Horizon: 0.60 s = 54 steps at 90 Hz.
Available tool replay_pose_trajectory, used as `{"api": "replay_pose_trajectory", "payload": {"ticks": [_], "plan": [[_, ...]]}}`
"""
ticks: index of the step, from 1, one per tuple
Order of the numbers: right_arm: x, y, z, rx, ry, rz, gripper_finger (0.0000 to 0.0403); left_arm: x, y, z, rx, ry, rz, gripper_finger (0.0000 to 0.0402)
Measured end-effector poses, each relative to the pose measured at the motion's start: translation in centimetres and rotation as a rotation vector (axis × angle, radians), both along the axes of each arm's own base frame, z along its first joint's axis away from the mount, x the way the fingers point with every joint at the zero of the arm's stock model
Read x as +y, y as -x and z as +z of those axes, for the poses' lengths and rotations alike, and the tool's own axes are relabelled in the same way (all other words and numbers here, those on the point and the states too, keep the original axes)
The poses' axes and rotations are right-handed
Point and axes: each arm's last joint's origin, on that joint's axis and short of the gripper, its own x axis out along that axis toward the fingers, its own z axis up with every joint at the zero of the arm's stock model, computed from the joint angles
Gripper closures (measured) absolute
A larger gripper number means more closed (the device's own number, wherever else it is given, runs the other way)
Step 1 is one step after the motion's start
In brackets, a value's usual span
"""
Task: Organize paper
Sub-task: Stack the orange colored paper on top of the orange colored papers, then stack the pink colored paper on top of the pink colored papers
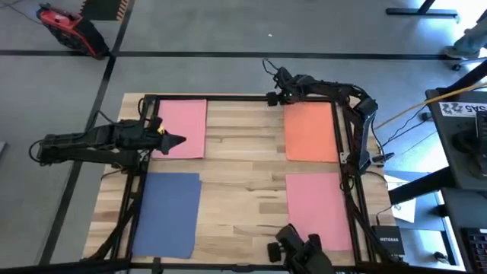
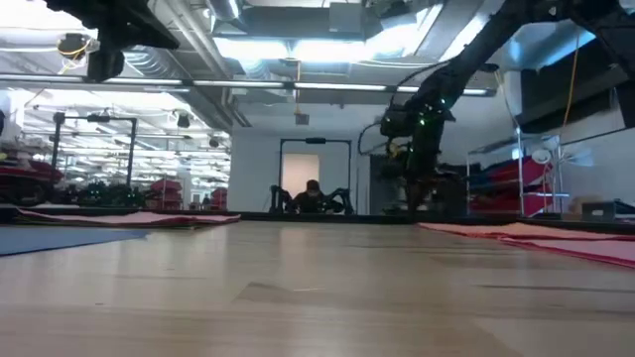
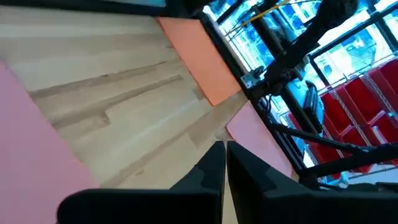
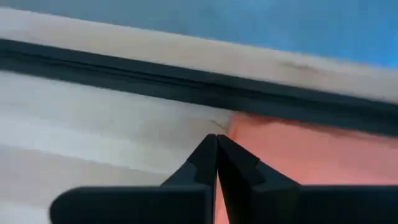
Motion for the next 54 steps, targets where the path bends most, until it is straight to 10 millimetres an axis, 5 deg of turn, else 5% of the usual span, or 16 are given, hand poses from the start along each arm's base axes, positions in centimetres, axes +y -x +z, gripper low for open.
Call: {"api": "replay_pose_trajectory", "payload": {"ticks": [26, 54], "plan": [[1.6, -4.8, 6.5, -0.12, 0.051, 0.384, 0.0403, -0.5, -0.2, 0.6, -0.04, -0.069, -0.088, 0.0402], [12.4, -12.3, 8.6, -0.229, 0.117, 1.038, 0.0403, -1.6, 0.1, -0.1, 0.033, -0.075, -0.222, 0.0402]]}}
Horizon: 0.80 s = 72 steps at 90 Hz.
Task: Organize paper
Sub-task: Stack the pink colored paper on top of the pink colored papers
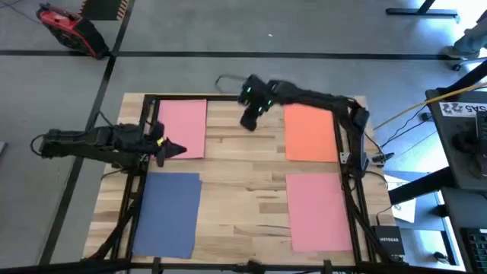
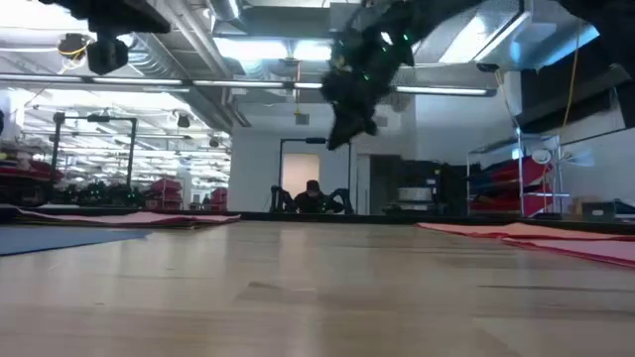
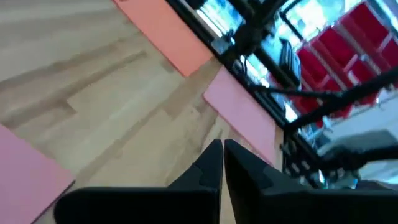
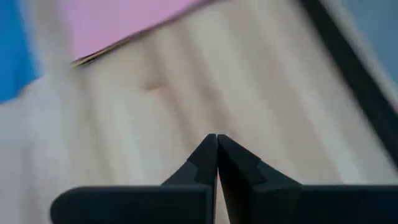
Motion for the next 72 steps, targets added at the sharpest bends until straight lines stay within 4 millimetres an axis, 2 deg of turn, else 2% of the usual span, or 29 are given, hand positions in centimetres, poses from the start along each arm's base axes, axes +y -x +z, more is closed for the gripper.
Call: {"api": "replay_pose_trajectory", "payload": {"ticks": [12, 22, 37, 54, 72], "plan": [[4.8, -2.9, 0.3, -0.09, 0.086, 0.091, 0.04, 0.0, 0.5, 0.7, -0.047, -0.008, -0.002, 0.0402], [8.0, -4.9, -0.2, -0.163, 0.154, 0.138, 0.0383, 0.1, 1.2, 1.5, -0.131, -0.028, 0.0, 0.0402], [11.6, -7.5, -2.9, -0.207, 0.223, 0.268, 0.033, 0.2, 2.6, 3.0, -0.294, -0.078, -0.007, 0.0402], [13.5, -9.5, -5.4, -0.275, 0.312, 0.311, 0.0281, 0.3, 4.2, 3.8, -0.404, -0.088, 0.007, 0.0402], [13.4, -10.8, -7.9, -0.315, 0.344, 0.302, 0.0276, 0.4, 4.9, 3.9, -0.428, -0.087, 0.015, 0.0402]]}}
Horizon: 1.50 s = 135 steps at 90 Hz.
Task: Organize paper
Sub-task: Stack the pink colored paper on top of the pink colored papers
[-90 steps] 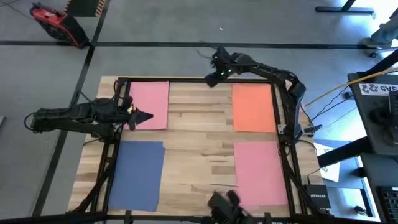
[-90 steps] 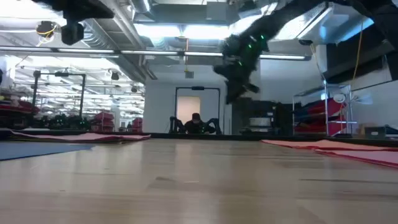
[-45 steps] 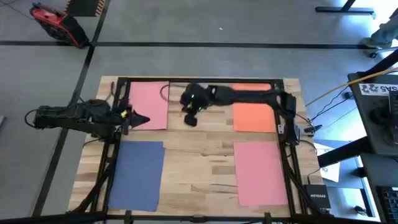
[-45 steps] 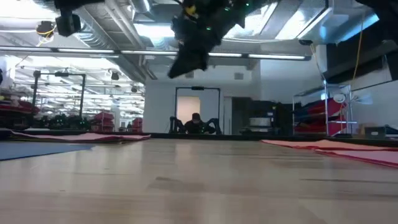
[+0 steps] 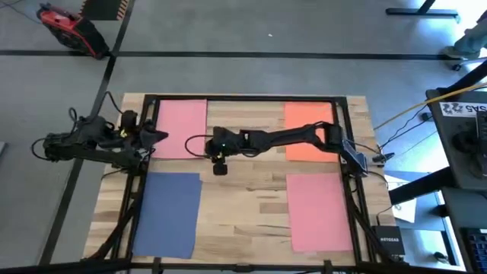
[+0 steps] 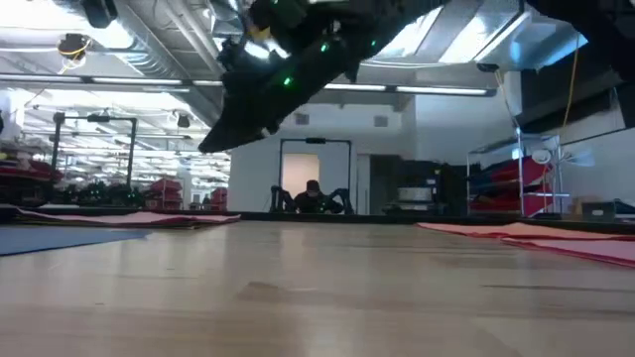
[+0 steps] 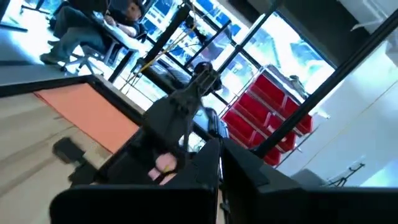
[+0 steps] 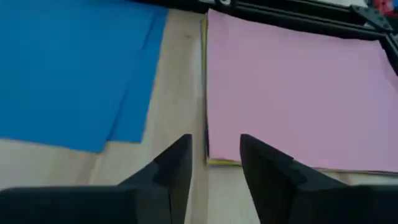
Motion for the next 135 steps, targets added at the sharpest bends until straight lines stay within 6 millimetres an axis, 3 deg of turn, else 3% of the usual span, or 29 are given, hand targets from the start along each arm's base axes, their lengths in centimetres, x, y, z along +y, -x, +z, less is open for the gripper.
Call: {"api": "replay_pose_trajectory", "payload": {"ticks": [25, 51, 76, 100, 113, 127, 135], "plan": [[-0.3, -1.2, -3.7, -0.017, -0.034, -0.03, 0.0276, 0.0, 0.0, -0.6, 0.057, 0.023, -0.002, 0.0402], [-0.5, -4.0, -5.8, 0.012, -0.046, -0.03, 0.0276, 0.0, -0.1, -0.8, 0.08, 0.026, -0.002, 0.0402], [-0.7, -4.6, -6.2, 0.088, -0.026, -0.06, 0.0276, 0.0, -0.1, -0.9, 0.088, 0.027, -0.002, 0.0402], [-2.2, -4.3, -6.4, 0.117, -0.023, -0.101, 0.0278, 0.0, -0.1, -1.1, 0.107, 0.025, -0.002, 0.0402], [-3.0, -4.2, -6.5, 0.124, -0.053, -0.09, 0.0313, 0.0, -0.1, -1.1, 0.107, 0.025, -0.002, 0.0402], [-3.1, -4.1, -6.6, 0.137, -0.066, -0.079, 0.0388, 0.0, -0.1, -1.1, 0.107, 0.025, -0.002, 0.0402], [-3.0, -4.2, -6.3, 0.136, -0.071, -0.071, 0.0391, 0.0, -0.1, -1.1, 0.107, 0.025, -0.002, 0.0402]]}}
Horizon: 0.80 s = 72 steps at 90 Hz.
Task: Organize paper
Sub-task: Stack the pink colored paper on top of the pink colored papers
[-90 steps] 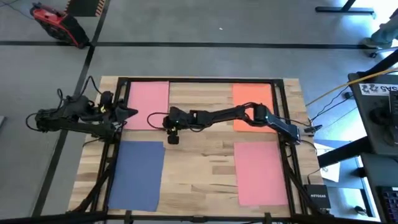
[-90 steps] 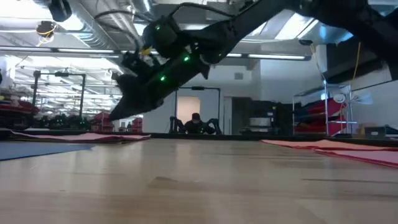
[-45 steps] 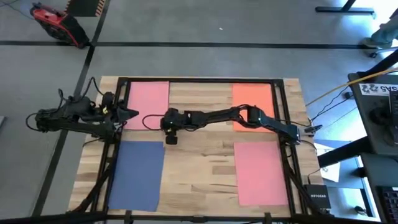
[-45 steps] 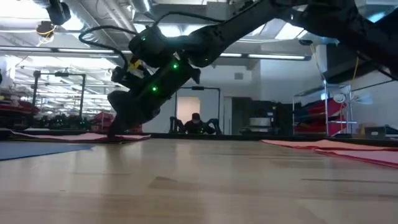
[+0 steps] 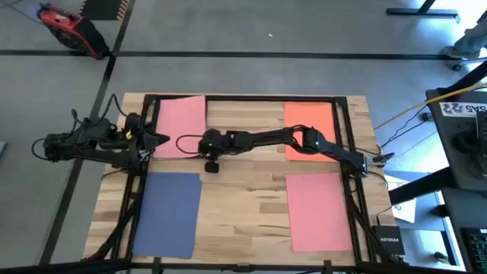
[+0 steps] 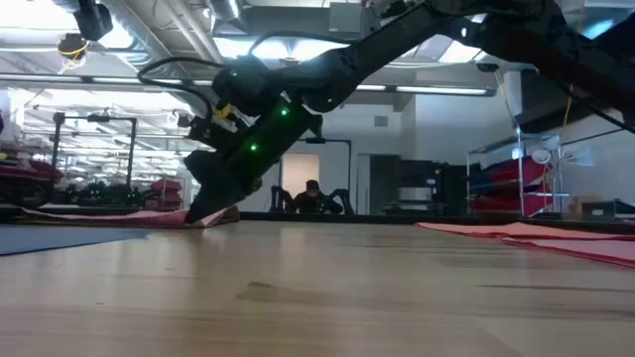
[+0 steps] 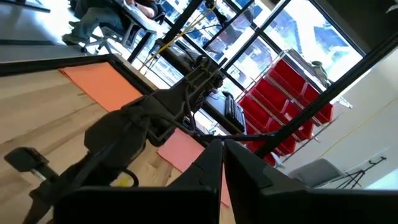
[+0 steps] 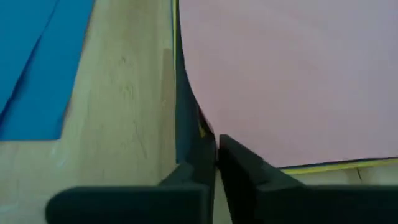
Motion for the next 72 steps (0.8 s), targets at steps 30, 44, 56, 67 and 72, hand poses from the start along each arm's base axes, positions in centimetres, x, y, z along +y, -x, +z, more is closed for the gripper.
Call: {"api": "replay_pose_trajectory", "payload": {"ticks": [30, 44, 56, 67, 72], "plan": [[0.1, -0.7, 2.3, -0.033, -0.045, 0.017, 0.0376, 0.0, 0.0, 0.0, -0.001, 0.0, 0.0, 0.0402], [0.2, -0.7, 2.5, -0.031, -0.077, 0.049, 0.0348, 0.0, 0.0, 0.0, -0.001, 0.0, 0.0, 0.0402], [0.2, -0.7, 2.3, -0.029, -0.083, 0.043, 0.0313, 0.0, 0.0, 0.0, -0.001, 0.0, 0.0, 0.0402], [0.2, -0.5, 2.0, -0.014, -0.07, 0.044, 0.0294, 0.0, 0.0, 0.0, -0.001, 0.0, 0.0, 0.0402], [0.1, -0.5, 1.9, -0.018, -0.062, 0.048, 0.0292, 0.0, 0.0, 0.0, -0.001, 0.0, 0.0, 0.0402]]}}
